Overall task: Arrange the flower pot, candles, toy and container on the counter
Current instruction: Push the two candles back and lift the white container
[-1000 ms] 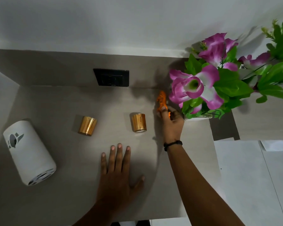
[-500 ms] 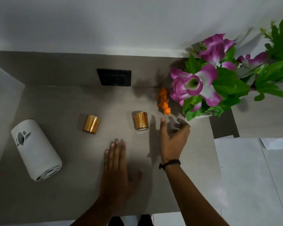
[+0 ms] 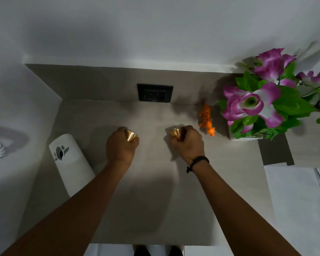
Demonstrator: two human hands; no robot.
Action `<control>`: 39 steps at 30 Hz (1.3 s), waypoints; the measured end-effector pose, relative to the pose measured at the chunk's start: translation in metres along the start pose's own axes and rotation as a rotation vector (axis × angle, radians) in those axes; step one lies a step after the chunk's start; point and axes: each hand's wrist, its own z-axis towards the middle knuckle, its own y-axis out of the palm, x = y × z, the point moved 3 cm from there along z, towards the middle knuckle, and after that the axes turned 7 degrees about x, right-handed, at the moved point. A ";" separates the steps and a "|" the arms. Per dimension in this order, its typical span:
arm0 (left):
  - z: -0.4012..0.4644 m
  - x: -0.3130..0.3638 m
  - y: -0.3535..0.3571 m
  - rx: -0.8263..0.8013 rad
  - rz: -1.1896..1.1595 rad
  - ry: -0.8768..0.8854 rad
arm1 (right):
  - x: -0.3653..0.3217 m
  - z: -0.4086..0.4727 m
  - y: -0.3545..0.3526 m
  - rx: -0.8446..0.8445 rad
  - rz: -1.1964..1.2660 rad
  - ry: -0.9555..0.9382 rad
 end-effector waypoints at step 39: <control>-0.007 -0.103 -0.090 0.490 -0.440 -0.396 | 0.064 -0.147 0.049 -0.053 -0.692 -0.512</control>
